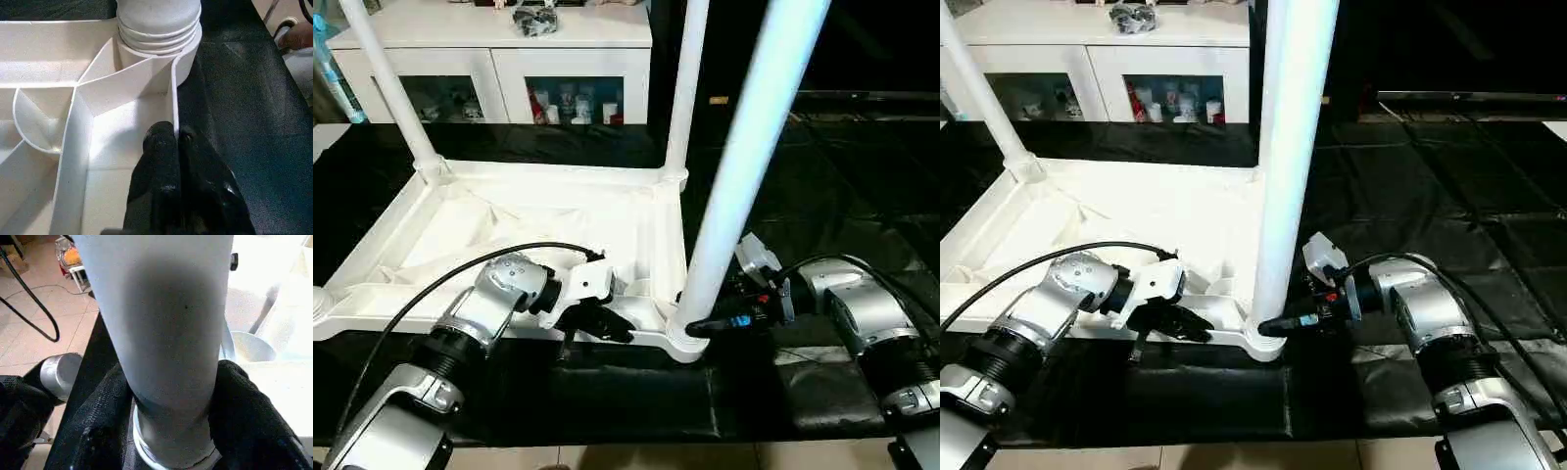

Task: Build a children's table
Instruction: Rotate leg to tighten

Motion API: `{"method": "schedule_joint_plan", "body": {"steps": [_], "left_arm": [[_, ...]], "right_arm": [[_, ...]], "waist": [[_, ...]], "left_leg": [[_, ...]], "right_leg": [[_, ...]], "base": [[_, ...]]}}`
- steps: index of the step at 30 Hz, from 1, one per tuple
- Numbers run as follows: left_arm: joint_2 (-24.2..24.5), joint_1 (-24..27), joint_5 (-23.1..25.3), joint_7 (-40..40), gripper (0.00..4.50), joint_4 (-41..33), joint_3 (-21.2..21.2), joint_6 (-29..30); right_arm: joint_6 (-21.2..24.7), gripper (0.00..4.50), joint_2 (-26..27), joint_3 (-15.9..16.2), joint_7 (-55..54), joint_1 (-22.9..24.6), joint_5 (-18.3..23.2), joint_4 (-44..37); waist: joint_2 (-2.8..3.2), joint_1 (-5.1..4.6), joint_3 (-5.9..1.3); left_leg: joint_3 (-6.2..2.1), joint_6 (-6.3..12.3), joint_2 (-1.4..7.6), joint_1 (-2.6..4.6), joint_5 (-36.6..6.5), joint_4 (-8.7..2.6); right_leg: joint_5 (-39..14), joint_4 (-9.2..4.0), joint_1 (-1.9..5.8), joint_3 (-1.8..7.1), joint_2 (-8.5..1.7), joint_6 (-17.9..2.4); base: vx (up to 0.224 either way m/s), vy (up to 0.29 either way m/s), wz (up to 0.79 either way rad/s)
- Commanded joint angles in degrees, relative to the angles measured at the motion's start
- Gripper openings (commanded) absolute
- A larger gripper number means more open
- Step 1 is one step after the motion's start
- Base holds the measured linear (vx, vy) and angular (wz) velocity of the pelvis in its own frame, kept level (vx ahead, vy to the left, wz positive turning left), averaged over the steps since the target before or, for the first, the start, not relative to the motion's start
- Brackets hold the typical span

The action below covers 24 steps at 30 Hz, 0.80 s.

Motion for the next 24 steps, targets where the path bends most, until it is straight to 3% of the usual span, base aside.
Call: {"method": "schedule_joint_plan", "body": {"steps": [1,4,5,6,7,10,11,12,14,15,16,18,19,20,21,22,23,24], "left_arm": [[-0.2,0.8,2.0,-0.3,0.0,0.5,-2.3,0.1],[-0.5,0.6,2.1,0.5,0.0,1.0,-2.0,0.3],[-1.0,0.5,1.8,1.3,0.0,1.2,-1.5,0.8],[-1.3,0.4,1.5,1.8,0.0,1.4,-1.2,1.2],[-1.8,0.3,1.3,2.8,0.0,1.6,-0.6,1.9],[-2.6,0.0,1.0,4.6,0.0,2.1,0.2,3.3],[-3.1,-0.2,0.9,5.5,0.0,2.3,0.6,4.1],[-4.1,-0.6,0.6,7.5,0.0,2.6,1.3,6.0],[-5.0,-1.0,0.4,9.1,0.0,2.9,2.0,7.5],[-6.3,-1.4,-0.1,11.1,0.0,3.1,2.8,9.2],[-7.5,-1.9,-0.3,13.3,0.0,3.2,3.5,10.8],[-8.8,-2.4,-0.5,15.5,0.0,3.3,4.2,12.3],[-9.9,-2.9,-0.5,17.4,0.0,3.4,4.7,13.5],[-9.9,-2.9,-0.5,17.4,0.0,3.4,4.7,13.5],[-10.0,-2.9,-0.5,17.7,0.0,3.4,4.8,13.7],[-12.1,-4.0,-0.3,21.9,0.0,3.9,6.0,15.6],[-12.6,-4.3,-0.3,23.0,0.0,4.0,6.3,16.1],[-14.1,-5.1,-0.2,26.2,0.0,4.5,7.3,17.2]], "right_arm": [[0.4,2.02,0.3,1.3,2.1,0.6,-0.5,-0.7],[0.7,2.0,0.3,1.4,2.0,1.6,0.0,-1.8],[1.2,2.0,0.7,1.1,1.2,3.0,0.8,-3.2],[1.6,1.99,1.0,0.8,0.7,3.7,1.3,-3.9],[2.6,1.99,1.8,0.3,-1.4,5.0,1.7,-5.1],[2.9,1.98,3.1,-0.2,-5.4,6.9,1.3,-6.4],[2.8,1.98,3.8,-0.4,-7.7,7.6,0.8,-6.6],[2.9,1.98,5.5,-0.8,-12.3,8.3,-0.5,-6.3],[3.1,1.97,6.9,-1.1,-16.1,8.9,-1.5,-6.1],[3.8,1.97,9.1,-1.6,-21.0,9.4,-2.4,-5.7],[4.5,1.96,11.3,-2.0,-25.6,9.5,-3.2,-5.4],[5.7,1.96,13.7,-2.5,-30.4,9.3,-4.0,-5.0],[7.3,1.95,16.0,-3.1,-34.6,9.1,-4.4,-4.8],[7.3,1.94,16.0,-3.1,-34.6,9.1,-4.4,-4.8],[7.5,1.94,16.3,-3.2,-35.2,9.0,-4.5,-4.7],[10.3,1.94,20.5,-5.0,-43.5,7.4,-4.9,-3.6],[11.0,1.94,21.4,-5.5,-45.3,7.0,-4.8,-3.2],[11.9,1.94,24.2,-7.0,-50.8,5.5,-4.8,-1.7]], "waist": [[-0.58,-0.14,-3.8],[-0.63,-0.03,-3.87],[-0.05,-0.04,-3.96],[-0.27,0.13,-3.94],[0.3,0.25,-3.97],[-0.06,0.26,-3.8],[-0.07,0.04,-3.55],[0.35,0.05,-3.41],[0.28,-1.11,-2.42],[0.48,-1.32,-2.35],[0.27,-2.01,-2.21],[0.69,-3.23,-2.16],[1.47,-4.5,-1.93],[1.95,-5.95,-1.71],[2.84,-6.62,-1.47],[4.06,-6.13,-1.13],[4.57,-3.92,-1.02],[1.1,-4.38,-1.46]], "left_leg": [[0.78,4.15,0.99,-0.39,-8.0,-3.86],[0.77,4.04,0.99,-0.31,-8.0,-3.83],[0.76,4.06,1.0,-0.3,-7.5,-3.79],[0.78,4.2,1.05,-0.17,-7.4,-3.79],[0.71,4.14,1.04,-0.18,-7.6,-3.78],[0.74,3.63,0.91,-0.31,-8.8,-4.03],[0.77,3.11,0.79,-0.25,-10.6,-4.18],[0.75,2.7,0.75,-0.09,-11.8,-4.27],[0.47,0.76,0.25,0.67,-18.7,-4.6],[0.37,0.32,0.07,1.03,-20.1,-4.47],[0.19,-0.26,-0.39,1.7,-21.9,-4.04],[-0.4,-0.46,-0.52,1.58,-24.1,-4.16],[-0.87,-0.06,0.01,2.12,-28.3,-4.49],[-1.66,0.07,0.45,1.73,-32.2,-5.05],[-2.24,0.2,1.25,1.8,-36.5,-5.77],[-3.71,-0.24,4.42,-1.95,-46.2,-9.92],[-1.94,-1.05,5.02,-2.59,-52.5,-13.05],[-1.75,0.01,2.94,1.76,-45.4,-9.85]], "right_leg": [[-13.8,-3.37,3.83,2.34,-1.94,-12.9],[-13.6,-3.32,3.89,2.36,-1.91,-12.9],[-12.4,-3.35,3.9,2.38,-1.81,-13.0],[-11.4,-3.26,3.86,2.41,-1.77,-13.4],[-11.4,-3.15,3.87,2.38,-1.84,-13.6],[-14.2,-3.6,4.02,2.34,-1.84,-12.5],[-17.9,-4.08,3.91,2.22,-1.86,-11.5],[-20.2,-4.37,3.81,2.19,-1.88,-10.7],[-33.4,-5.98,3.4,1.52,-1.82,-6.3],[-36.4,-6.5,3.15,1.26,-1.86,-4.9],[-41.3,-7.61,2.59,0.53,-1.83,-2.3],[-43.3,-8.52,3.01,-0.81,-1.65,0.4],[-42.0,-9.4,3.21,-2.4,-1.39,1.0],[-40.0,-10.03,4.33,-4.3,-0.98,2.1],[-37.9,-9.77,4.99,-5.44,-0.73,2.2],[-25.8,-0.54,9.0,-3.35,-0.79,-0.7],[-9.7,4.46,8.32,-0.95,0.1,-3.9],[-23.1,1.99,5.89,2.65,-0.34,-0.9]], "base": [[0.0,0.0,0.0],[0.0,0.0,0.0],[0.0,0.0,0.0],[0.0,0.0,0.0],[0.0,0.0,0.0],[0.0,0.0,0.0],[0.0,0.0,0.0],[0.0,0.0,0.0],[0.0,0.0,0.0],[0.0,0.0,0.0],[0.0,0.0,0.0],[-0.025,0.014,-0.04],[-0.056,0.053,-0.13],[-0.056,0.053,-0.13],[-0.056,0.054,-0.14],[-0.095,0.007,-0.03],[-0.09,-0.026,0.05],[-0.063,-0.05,0.11]]}}
